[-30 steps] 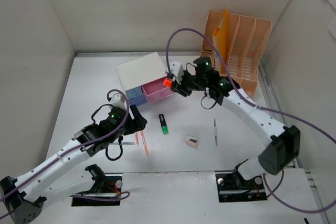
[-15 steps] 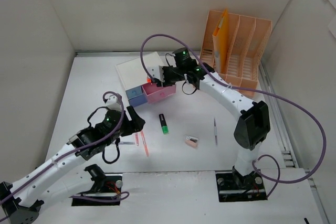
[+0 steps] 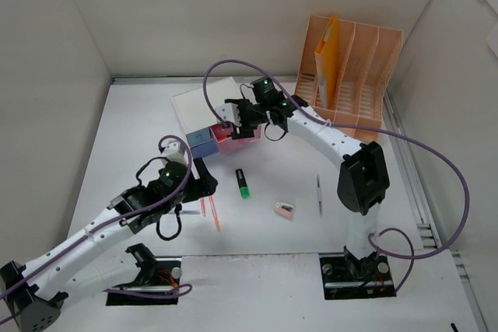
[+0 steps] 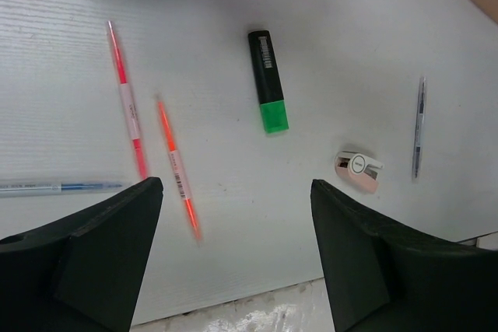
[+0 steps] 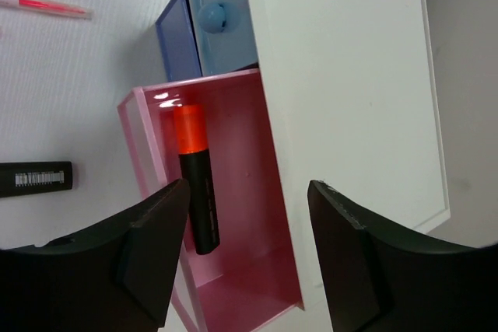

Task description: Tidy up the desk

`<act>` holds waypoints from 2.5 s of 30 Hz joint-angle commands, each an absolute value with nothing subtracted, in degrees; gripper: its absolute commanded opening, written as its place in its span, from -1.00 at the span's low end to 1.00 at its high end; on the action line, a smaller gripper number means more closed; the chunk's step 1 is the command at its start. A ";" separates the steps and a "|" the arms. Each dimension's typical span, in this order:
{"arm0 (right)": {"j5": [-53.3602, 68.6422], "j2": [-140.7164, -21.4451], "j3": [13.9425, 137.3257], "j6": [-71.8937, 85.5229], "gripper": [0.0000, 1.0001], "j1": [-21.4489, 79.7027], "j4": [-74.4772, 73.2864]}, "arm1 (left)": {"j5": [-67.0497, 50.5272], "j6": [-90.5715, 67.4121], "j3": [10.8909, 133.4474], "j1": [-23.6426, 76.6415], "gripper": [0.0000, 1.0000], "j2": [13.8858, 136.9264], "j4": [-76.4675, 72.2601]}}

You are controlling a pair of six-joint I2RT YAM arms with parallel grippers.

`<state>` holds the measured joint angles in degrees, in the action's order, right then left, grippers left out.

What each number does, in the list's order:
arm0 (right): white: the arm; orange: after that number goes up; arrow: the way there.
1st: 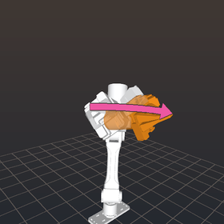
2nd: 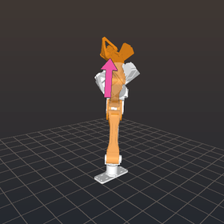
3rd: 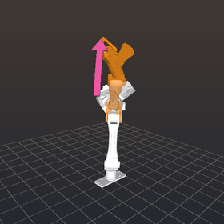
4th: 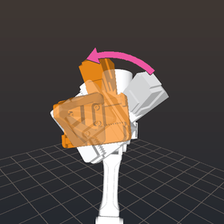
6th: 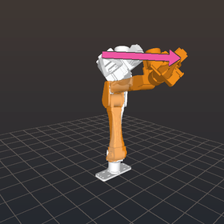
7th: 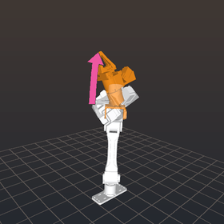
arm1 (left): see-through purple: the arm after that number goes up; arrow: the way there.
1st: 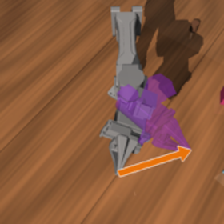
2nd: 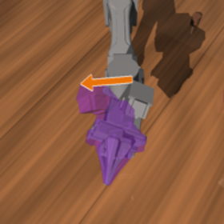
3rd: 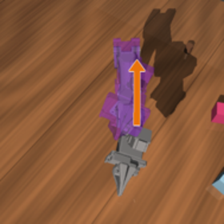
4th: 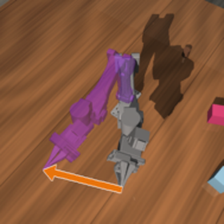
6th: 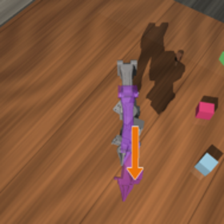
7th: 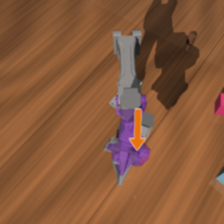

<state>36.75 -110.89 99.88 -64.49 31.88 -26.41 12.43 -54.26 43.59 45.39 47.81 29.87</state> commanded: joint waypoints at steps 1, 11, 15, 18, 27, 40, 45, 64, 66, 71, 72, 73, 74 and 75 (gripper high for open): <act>40.24 -108.38 103.36 -63.46 0.21 30.59 -24.26 | 12.83 -53.09 46.93 45.70 0.46 48.95 26.72; 39.48 -98.97 104.59 -31.60 -1.00 24.18 -18.28 | 8.44 -44.74 55.63 45.70 -0.08 67.11 21.89; 31.36 -96.25 96.99 -10.84 -1.00 17.16 -19.51 | 8.96 -43.33 64.40 47.01 -0.53 77.50 24.51; 30.85 -90.98 87.93 -8.10 -0.82 11.79 -20.12 | 11.24 -44.82 72.75 49.04 -0.26 87.08 31.36; 34.45 -79.90 71.38 -6.50 -0.26 3.52 -20.92 | 14.94 -48.96 86.57 55.28 0.60 105.29 41.22; 35.33 -78.93 68.11 -7.21 -0.25 2.11 -20.92 | 16.26 -52.38 82.36 52.21 0.36 109.24 37.80; 35.07 -78.58 67.50 -7.03 -0.25 2.11 -20.92 | 14.86 -52.91 81.56 50.98 0.21 110.48 36.48; 40.60 -74.97 61.80 -10.18 -0.05 -0.44 -20.92 | 10.90 -39.65 75.76 58.96 -0.89 105.39 28.13; 41.91 -74.53 61.17 -11.07 -0.04 -0.44 -21.00 | 8.37 -33.42 76.11 60.64 -1.00 102.40 26.20; 42.45 -74.53 60.29 -12.39 -0.05 -0.44 -20.92 | 6.24 -24.88 77.87 59.16 -1.00 94.50 27.33; 42.19 -74.44 60.12 -13.09 -0.06 -0.44 -20.92 | 5.20 -22.18 78.13 58.19 -1.00 93.26 27.59; 42.10 -74.10 60.03 -13.62 -0.06 -0.44 -20.92 | 4.84 -20.93 78.40 55.92 -1.00 90.55 27.95; 41.93 -73.92 59.86 -14.06 -0.06 -0.44 -20.92 | 4.22 -19.53 79.27 54.59 -1.00 89.22 28.73; 41.49 -73.92 59.68 -14.85 -0.06 -0.44 -20.92 | 2.13 -16.12 79.80 53.19 -1.00 87.90 29.00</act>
